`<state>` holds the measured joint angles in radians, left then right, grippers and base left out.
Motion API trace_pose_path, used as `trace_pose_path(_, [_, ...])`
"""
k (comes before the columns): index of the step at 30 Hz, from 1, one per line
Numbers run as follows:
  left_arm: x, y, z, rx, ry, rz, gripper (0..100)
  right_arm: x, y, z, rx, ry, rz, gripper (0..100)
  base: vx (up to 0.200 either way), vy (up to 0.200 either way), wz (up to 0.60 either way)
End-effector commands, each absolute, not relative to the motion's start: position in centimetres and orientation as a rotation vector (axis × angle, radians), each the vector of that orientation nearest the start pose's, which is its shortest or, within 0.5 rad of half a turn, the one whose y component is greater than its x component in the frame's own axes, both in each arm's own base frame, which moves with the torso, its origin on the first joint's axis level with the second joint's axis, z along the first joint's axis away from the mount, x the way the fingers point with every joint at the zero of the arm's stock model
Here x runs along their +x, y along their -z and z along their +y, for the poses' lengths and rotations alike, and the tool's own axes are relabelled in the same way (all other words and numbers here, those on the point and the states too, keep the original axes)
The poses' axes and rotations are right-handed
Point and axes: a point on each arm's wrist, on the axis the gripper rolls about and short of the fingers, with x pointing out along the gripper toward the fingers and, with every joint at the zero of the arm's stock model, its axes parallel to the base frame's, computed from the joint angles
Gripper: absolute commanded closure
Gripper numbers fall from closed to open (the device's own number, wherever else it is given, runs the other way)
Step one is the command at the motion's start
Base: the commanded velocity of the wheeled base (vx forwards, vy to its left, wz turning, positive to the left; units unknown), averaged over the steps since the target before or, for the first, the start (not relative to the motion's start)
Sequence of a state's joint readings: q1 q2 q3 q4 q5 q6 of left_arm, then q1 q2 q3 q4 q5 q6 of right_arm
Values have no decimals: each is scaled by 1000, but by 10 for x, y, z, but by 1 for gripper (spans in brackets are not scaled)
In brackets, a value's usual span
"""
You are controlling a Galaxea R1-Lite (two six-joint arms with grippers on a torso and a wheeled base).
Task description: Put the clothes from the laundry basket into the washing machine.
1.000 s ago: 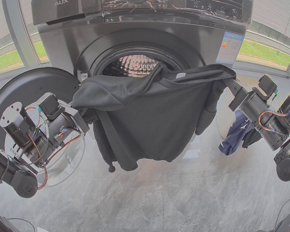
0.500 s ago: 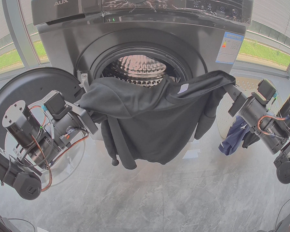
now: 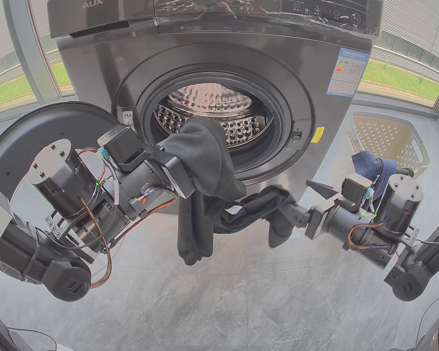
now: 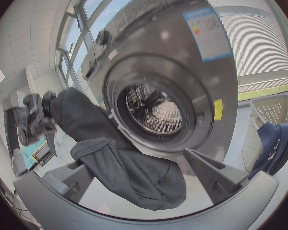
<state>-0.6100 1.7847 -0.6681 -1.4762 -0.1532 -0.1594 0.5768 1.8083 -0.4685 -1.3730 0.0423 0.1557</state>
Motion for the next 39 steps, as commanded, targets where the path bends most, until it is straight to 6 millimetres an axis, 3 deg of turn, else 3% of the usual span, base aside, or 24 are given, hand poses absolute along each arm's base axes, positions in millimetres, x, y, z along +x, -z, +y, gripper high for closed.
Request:
trace_pose_path(1, [257,-206,-186,-241,781,-314,100,243,-87,168,90,-633,206,0,0,0,0])
trace_pose_path(11, [258,-210,-188,-247,769,-329,100,230,-52,186,21,-728,322,0,0,0,0])
trace_pose_path(16, [258,-211,-188,-248,771,-329,100,233,-47,199,33,-801,266,0,0,0,0])
trace_pose_path(21, [256,-211,-188,-249,774,-332,100,259,-46,215,58,-786,182,0,0,0,0])
trace_pose_path(29, [253,-213,-191,-252,786,-335,100,297,-63,243,97,-787,57,0,0,0,0])
trace_pose_path(33, [252,-212,-191,-251,786,-332,100,305,-70,248,102,-783,41,0,0,0,0])
trace_pose_path(39, [245,-214,-195,-258,810,-342,100,338,-68,249,107,-730,21,0,0,0,0])
